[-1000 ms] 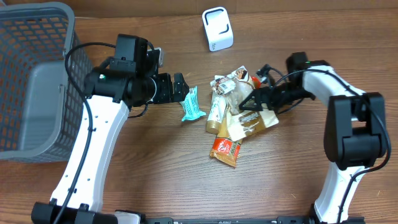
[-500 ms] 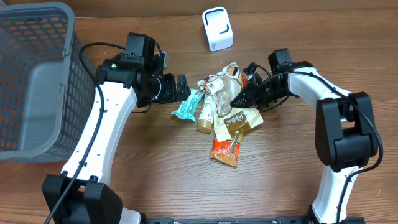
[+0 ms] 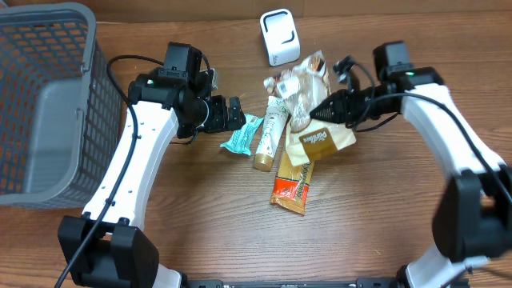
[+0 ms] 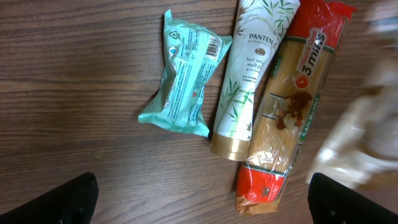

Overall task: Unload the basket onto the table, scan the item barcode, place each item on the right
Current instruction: 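Lift the mushroom bag with the right gripper toward the scanner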

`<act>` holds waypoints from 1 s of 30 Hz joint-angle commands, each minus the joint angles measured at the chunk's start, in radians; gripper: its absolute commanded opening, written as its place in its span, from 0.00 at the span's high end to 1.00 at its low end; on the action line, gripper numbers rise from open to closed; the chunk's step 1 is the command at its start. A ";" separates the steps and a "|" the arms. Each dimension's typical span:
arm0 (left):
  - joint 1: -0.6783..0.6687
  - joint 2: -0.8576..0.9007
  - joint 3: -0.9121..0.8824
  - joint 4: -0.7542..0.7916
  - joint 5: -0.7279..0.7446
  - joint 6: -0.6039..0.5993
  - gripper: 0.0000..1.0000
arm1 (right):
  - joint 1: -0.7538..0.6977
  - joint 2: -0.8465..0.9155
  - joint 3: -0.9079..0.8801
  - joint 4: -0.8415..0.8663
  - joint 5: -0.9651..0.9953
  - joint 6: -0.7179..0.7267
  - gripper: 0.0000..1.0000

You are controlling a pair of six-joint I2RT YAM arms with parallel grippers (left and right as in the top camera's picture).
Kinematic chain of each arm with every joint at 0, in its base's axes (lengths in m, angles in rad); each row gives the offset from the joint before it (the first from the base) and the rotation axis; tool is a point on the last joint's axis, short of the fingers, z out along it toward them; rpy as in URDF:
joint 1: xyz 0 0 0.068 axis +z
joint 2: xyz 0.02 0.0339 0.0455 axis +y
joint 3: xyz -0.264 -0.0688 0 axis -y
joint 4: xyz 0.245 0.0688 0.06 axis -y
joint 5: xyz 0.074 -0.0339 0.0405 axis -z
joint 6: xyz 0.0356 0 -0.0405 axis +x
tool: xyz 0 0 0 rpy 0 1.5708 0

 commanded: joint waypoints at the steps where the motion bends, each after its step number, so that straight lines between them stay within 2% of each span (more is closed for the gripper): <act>1: -0.005 0.005 0.011 0.001 -0.005 0.019 0.00 | 0.001 -0.132 0.034 0.006 -0.012 -0.036 0.96; 14: -0.005 0.005 0.011 0.001 -0.005 0.019 0.00 | 0.001 -0.411 0.034 -0.012 -0.027 -0.036 0.96; 27: -0.005 0.005 0.011 -0.021 0.004 0.021 0.00 | 0.002 -0.423 0.033 0.006 -0.024 -0.031 0.96; 30: 0.002 0.005 0.012 -0.066 -0.021 0.095 0.00 | 0.002 -0.423 0.033 0.006 -0.011 -0.031 0.96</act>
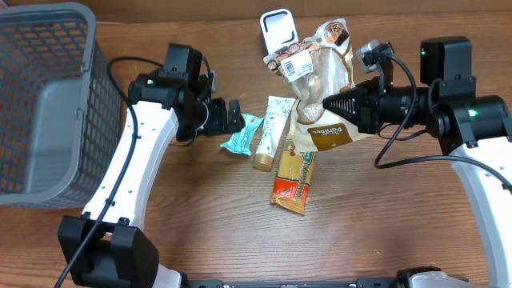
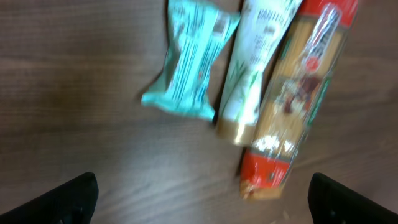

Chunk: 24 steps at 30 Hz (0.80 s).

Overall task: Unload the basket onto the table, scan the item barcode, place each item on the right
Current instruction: 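Lift the mushroom bag with the right gripper toward the scanner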

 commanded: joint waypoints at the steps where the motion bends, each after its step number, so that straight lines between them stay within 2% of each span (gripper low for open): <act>1: 0.014 0.005 0.014 -0.012 -0.025 0.090 0.00 | 0.002 -0.012 0.030 0.010 0.018 -0.003 0.96; 10: 0.221 0.005 0.016 -0.024 -0.054 0.082 0.00 | 0.054 0.000 0.030 0.066 0.362 0.105 0.96; 14: 0.327 0.005 0.016 -0.022 -0.053 0.081 0.00 | 0.137 0.031 0.030 0.156 0.637 0.184 0.96; 17: 0.377 0.005 0.016 0.001 -0.053 0.080 0.00 | 0.213 0.070 0.030 0.250 0.891 0.185 0.96; 21: 0.401 0.005 0.016 0.034 -0.055 0.082 0.00 | 0.299 0.160 0.030 0.438 1.272 0.127 0.96; 24: 0.401 0.005 0.016 0.035 -0.055 0.082 0.00 | 0.325 0.239 0.030 0.586 1.399 -0.018 0.96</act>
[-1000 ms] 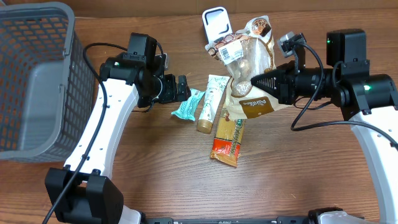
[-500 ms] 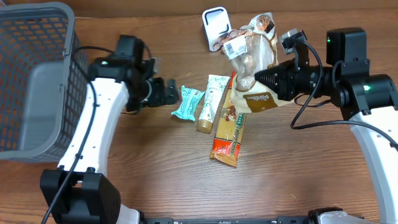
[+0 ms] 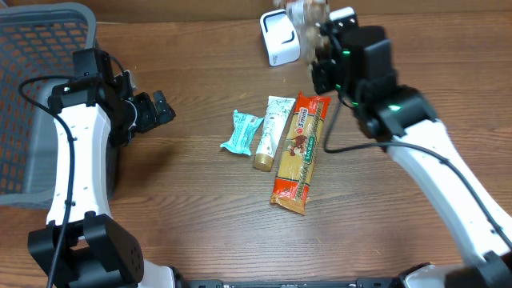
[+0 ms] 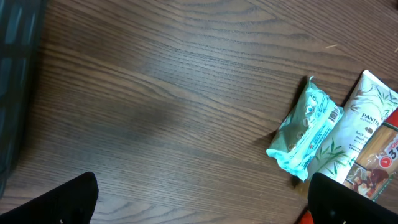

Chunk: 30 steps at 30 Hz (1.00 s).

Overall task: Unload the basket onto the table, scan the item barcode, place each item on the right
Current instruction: 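Lift the mushroom bag with the right gripper toward the scanner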

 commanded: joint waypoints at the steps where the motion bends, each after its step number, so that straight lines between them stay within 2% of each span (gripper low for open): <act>1: 0.002 0.005 0.016 0.003 -0.002 0.019 0.00 | 0.024 0.093 0.027 0.121 0.333 -0.201 0.96; 6: 0.002 0.005 0.016 0.004 -0.002 0.019 0.00 | 0.026 0.259 0.027 0.372 0.420 -0.496 0.96; 15: 0.002 0.005 0.016 0.003 -0.002 0.019 0.00 | 0.035 0.541 0.027 0.725 0.545 -0.838 0.96; 21: 0.002 0.005 0.016 0.003 -0.002 0.019 0.00 | 0.038 0.645 0.027 0.870 0.550 -0.887 0.96; 30: 0.002 0.005 0.016 0.003 -0.002 0.019 0.00 | 0.042 0.663 0.027 0.888 0.551 -0.892 0.96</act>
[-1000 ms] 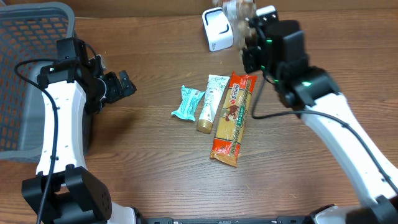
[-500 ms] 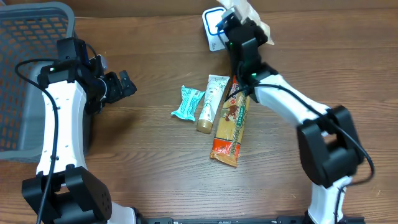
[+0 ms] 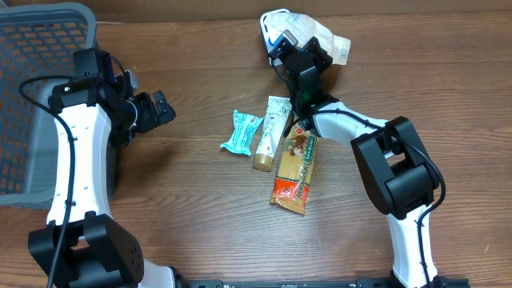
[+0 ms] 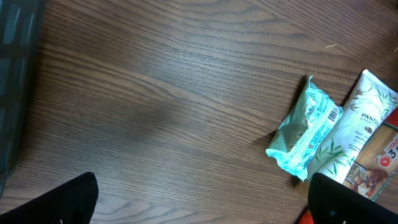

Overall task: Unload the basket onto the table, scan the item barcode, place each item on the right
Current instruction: 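Lift the mushroom bag with the right gripper toward the scanner, then move the mushroom bag right and drop it at the table's right edge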

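At the far edge a clear snack bag [image 3: 318, 32] is held up over the white scanner [image 3: 270, 22], which it mostly covers. My right gripper [image 3: 286, 45] is shut on the bag, its fingers partly hidden by the plastic. Over bare wood near the basket, my left gripper [image 3: 157, 107] stands open and holds nothing. In the left wrist view it [image 4: 202, 205] shows only dark fingertips [image 4: 71, 199] at the bottom corners.
A teal packet [image 3: 242, 132] [image 4: 306, 134], a Pantene tube [image 3: 270, 131] [image 4: 367, 134] and a spaghetti pack [image 3: 294, 170] [image 4: 380, 174] lie side by side at mid-table. A grey mesh basket [image 3: 40, 104] fills the left side; its edge [image 4: 12, 87] shows in the left wrist view.
The right arm has swung round, and the bag now sits against the scanner, spread a little to its right. The left arm and the items on the table have not moved.
My right gripper was shut on the snack bag lying on the pile, with the left gripper open by the teal packet. Then the bag hung above the table. Later it was at the scanner and the left arm was back by the basket; now the bag covers the scanner.
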`<act>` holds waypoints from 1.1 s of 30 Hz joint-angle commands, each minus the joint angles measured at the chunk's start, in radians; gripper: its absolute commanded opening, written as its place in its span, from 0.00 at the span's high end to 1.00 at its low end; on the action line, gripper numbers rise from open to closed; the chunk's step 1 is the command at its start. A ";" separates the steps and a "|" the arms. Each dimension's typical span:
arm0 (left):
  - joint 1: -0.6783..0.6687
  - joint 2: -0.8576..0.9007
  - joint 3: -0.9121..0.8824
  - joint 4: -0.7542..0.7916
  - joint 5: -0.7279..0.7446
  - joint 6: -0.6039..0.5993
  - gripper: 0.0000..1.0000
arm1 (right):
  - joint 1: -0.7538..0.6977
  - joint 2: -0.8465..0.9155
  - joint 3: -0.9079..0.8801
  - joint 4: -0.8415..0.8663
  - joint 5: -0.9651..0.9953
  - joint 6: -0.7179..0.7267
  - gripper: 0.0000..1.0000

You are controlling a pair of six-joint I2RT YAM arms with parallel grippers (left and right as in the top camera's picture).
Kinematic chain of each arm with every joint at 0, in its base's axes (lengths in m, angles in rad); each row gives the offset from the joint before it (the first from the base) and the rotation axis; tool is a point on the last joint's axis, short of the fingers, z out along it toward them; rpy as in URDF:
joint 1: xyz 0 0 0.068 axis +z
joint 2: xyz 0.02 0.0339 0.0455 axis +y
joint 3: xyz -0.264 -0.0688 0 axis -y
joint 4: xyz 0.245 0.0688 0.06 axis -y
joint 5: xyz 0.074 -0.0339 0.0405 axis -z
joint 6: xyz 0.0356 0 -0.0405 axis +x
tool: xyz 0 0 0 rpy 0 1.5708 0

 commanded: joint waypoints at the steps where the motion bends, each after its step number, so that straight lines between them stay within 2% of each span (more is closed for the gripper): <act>1: 0.002 0.005 0.015 0.003 -0.002 0.019 0.00 | 0.011 -0.005 0.026 0.016 0.023 -0.008 0.96; 12: -0.006 0.005 0.015 0.003 -0.002 0.019 0.00 | 0.097 -0.079 0.027 0.086 0.206 -0.105 0.96; 15: -0.006 0.005 0.015 0.003 -0.002 0.019 0.00 | 0.128 -0.151 0.026 -0.006 0.220 -0.087 0.96; 18: -0.005 0.005 0.015 0.003 -0.002 0.019 0.00 | 0.157 -0.252 0.026 -0.201 0.190 0.031 0.96; 22: -0.005 0.005 0.015 0.003 -0.002 0.019 0.00 | 0.166 -0.409 0.026 -0.555 -0.033 0.271 0.96; 25: -0.007 0.005 0.015 0.003 -0.002 0.019 0.00 | 0.148 -0.537 0.027 -0.793 -0.297 0.476 0.96; 28: -0.007 0.005 0.015 0.003 -0.002 0.019 0.00 | 0.095 -0.654 0.027 -0.956 -0.575 0.669 0.96; 33: -0.006 0.005 0.015 0.003 -0.002 0.019 0.00 | -0.105 -0.777 0.026 -1.127 -1.050 0.774 0.96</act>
